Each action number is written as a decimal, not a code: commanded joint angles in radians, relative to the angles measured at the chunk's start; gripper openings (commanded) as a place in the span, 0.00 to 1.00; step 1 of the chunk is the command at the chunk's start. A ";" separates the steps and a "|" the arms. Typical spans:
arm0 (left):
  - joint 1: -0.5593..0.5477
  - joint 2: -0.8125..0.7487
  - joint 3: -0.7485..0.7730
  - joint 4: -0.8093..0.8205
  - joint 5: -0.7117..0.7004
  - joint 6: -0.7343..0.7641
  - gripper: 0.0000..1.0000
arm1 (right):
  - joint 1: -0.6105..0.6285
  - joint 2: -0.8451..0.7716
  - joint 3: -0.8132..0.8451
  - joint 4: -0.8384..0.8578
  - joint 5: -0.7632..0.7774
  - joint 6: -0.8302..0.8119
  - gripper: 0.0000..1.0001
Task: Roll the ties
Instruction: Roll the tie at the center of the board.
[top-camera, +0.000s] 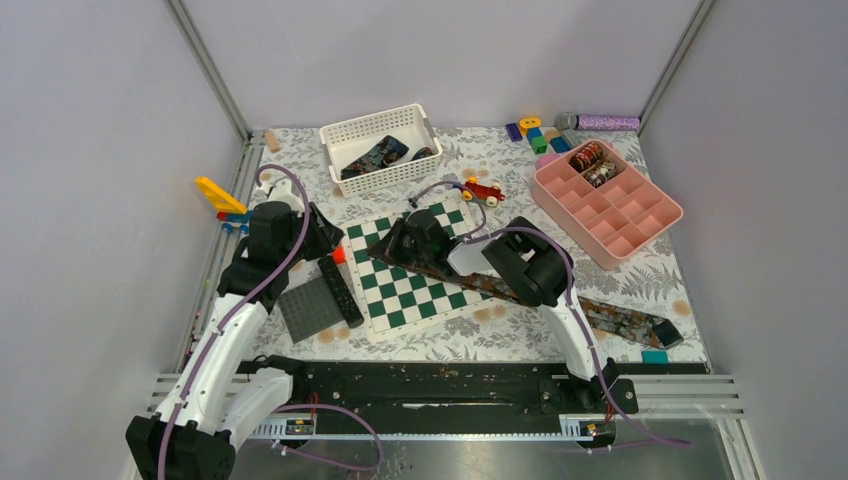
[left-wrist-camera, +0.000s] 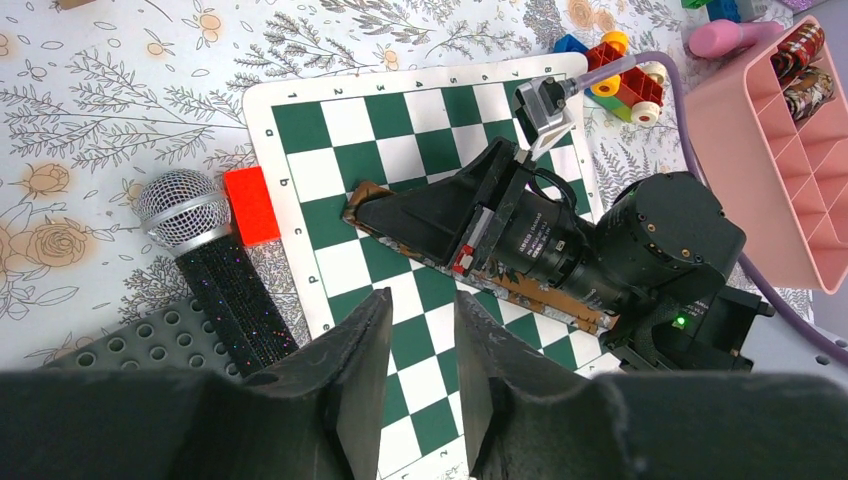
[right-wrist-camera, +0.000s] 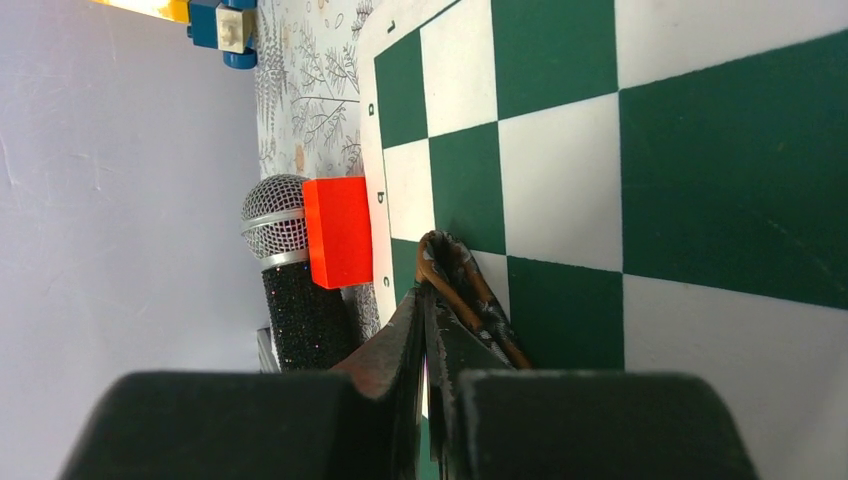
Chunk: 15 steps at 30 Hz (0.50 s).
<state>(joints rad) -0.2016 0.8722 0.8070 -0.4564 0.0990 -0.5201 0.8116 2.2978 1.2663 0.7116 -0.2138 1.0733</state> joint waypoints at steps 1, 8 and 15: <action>0.010 -0.018 0.006 0.014 0.020 0.022 0.32 | 0.020 -0.020 0.051 -0.113 0.062 -0.037 0.00; 0.014 -0.039 0.022 0.004 0.022 0.017 0.45 | 0.021 -0.070 0.079 -0.068 -0.008 -0.081 0.05; 0.020 -0.057 0.103 -0.030 -0.015 0.009 0.57 | 0.012 -0.239 0.177 -0.038 -0.143 -0.124 0.20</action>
<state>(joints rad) -0.1909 0.8459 0.8207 -0.4885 0.1009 -0.5140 0.8200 2.2543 1.3529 0.6128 -0.2684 0.9955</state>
